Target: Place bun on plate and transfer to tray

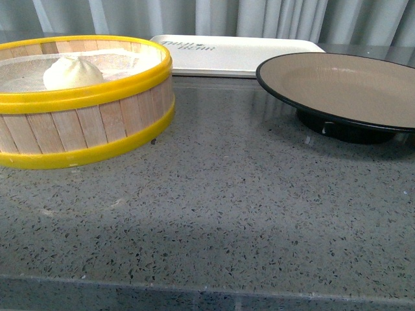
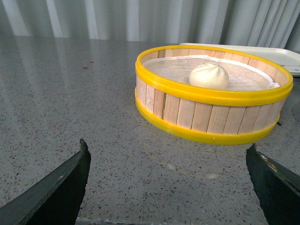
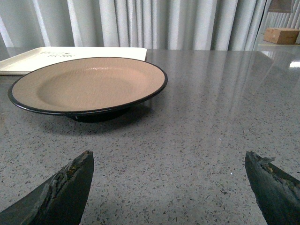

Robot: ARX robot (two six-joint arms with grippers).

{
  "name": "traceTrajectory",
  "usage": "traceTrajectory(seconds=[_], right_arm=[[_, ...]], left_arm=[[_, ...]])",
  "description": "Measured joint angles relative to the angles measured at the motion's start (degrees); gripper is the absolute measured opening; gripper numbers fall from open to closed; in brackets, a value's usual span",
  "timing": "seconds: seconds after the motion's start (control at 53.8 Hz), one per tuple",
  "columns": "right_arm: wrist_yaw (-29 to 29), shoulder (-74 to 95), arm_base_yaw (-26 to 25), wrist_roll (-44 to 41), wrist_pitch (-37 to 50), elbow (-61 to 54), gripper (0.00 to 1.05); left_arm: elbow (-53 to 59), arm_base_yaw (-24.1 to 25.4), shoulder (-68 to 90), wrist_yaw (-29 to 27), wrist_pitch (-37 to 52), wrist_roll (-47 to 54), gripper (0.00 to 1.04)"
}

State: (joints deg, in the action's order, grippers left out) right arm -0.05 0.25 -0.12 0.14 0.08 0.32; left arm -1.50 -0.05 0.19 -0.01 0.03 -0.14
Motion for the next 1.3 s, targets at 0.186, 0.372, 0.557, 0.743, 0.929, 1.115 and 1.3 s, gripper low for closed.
traceTrajectory(seconds=[0.186, 0.372, 0.557, 0.743, 0.929, 1.115, 1.3], right_arm=[[0.0, 0.0, 0.0, 0.0, 0.0, 0.0, 0.96], [0.0, 0.0, 0.0, 0.0, 0.0, 0.0, 0.96], [0.0, 0.0, 0.0, 0.0, 0.0, 0.0, 0.96], [-0.1, 0.0, 0.0, 0.0, 0.0, 0.0, 0.96], [0.0, 0.0, 0.0, 0.0, 0.0, 0.0, 0.96], [0.0, 0.0, 0.0, 0.0, 0.0, 0.0, 0.96], [0.0, 0.0, 0.0, 0.0, 0.0, 0.0, 0.96]], left_arm=[[0.0, 0.0, 0.0, 0.0, 0.0, 0.0, 0.98], [0.0, 0.0, 0.0, 0.0, 0.0, 0.0, 0.98], [-0.7, 0.5, 1.4, 1.6, -2.2, 0.3, 0.98], [-11.8, 2.6, 18.4, 9.5, -24.2, 0.4, 0.98], [-21.2, 0.9, 27.1, 8.7, -16.4, -1.7, 0.98], [-34.9, -9.1, 46.7, 2.6, -4.0, -2.6, 0.98], [-57.0, -16.6, 73.9, -3.6, -2.1, 0.4, 0.98]])
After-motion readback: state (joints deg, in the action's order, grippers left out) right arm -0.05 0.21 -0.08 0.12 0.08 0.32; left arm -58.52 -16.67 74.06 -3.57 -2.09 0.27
